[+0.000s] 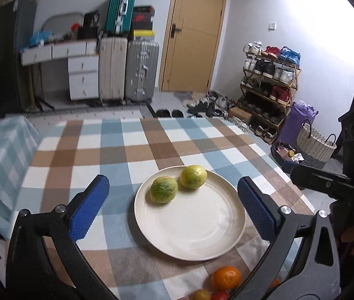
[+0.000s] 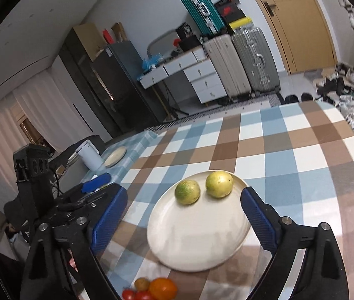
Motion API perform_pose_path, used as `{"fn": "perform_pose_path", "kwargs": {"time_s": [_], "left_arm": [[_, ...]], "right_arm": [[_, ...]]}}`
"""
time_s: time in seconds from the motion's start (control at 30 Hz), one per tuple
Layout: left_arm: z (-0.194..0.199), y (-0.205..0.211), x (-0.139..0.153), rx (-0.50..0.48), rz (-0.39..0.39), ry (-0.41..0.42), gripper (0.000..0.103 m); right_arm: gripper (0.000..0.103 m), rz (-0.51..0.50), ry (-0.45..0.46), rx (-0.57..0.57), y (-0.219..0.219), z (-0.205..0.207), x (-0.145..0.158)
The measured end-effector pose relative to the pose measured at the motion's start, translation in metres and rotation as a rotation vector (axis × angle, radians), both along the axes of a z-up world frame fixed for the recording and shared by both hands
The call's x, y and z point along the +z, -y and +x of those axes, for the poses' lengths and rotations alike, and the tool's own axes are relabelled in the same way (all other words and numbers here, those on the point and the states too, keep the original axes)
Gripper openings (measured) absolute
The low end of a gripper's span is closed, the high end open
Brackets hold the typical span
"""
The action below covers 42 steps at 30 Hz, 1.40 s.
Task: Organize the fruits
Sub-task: 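Move both tools back toward the remaining fruits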
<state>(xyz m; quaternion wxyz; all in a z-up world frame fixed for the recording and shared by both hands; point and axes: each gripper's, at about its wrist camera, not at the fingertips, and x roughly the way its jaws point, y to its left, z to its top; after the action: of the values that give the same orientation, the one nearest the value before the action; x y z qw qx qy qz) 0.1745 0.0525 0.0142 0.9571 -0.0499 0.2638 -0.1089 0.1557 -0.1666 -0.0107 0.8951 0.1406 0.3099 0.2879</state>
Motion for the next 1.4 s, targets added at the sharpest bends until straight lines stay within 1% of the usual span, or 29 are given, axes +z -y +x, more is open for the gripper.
{"fn": "perform_pose_path", "kwargs": {"time_s": [0.1,0.2,0.33,0.4,0.53,0.73,0.83,1.03,1.23,1.4], "left_arm": [[-0.027,0.009,0.012,0.013,0.03,0.028,0.102],[-0.051,0.015,0.02,0.026,0.04,0.046,0.102],[-0.078,0.02,0.022,0.048,0.049,0.045,0.102],[-0.09,0.021,0.02,0.056,0.05,0.037,0.102],[-0.111,0.022,0.013,0.073,0.046,0.02,0.102],[-0.134,0.018,-0.007,0.1,0.019,-0.018,0.102],[-0.14,0.02,-0.02,0.088,0.015,-0.054,0.102],[-0.147,0.019,-0.042,0.082,0.023,-0.092,0.102],[-0.142,0.008,-0.065,0.092,0.014,-0.153,0.102],[-0.139,0.001,-0.074,0.1,0.006,-0.172,0.102]], "right_arm": [[0.103,-0.006,0.043,-0.009,0.001,-0.024,0.007],[0.103,-0.023,0.09,-0.041,0.001,-0.048,0.011],[0.103,-0.05,0.117,-0.074,0.001,-0.075,0.011],[0.103,-0.063,0.121,-0.088,0.002,-0.086,0.008],[0.103,-0.093,0.098,-0.085,0.001,-0.104,0.001],[0.103,-0.147,0.108,-0.081,-0.001,-0.131,-0.007],[0.103,-0.152,0.085,-0.071,-0.001,-0.14,-0.015],[0.103,-0.143,0.017,-0.049,0.002,-0.146,-0.039],[0.103,-0.134,-0.063,-0.017,-0.002,-0.141,-0.067],[0.103,-0.134,-0.108,0.01,-0.01,-0.136,-0.083]]}}
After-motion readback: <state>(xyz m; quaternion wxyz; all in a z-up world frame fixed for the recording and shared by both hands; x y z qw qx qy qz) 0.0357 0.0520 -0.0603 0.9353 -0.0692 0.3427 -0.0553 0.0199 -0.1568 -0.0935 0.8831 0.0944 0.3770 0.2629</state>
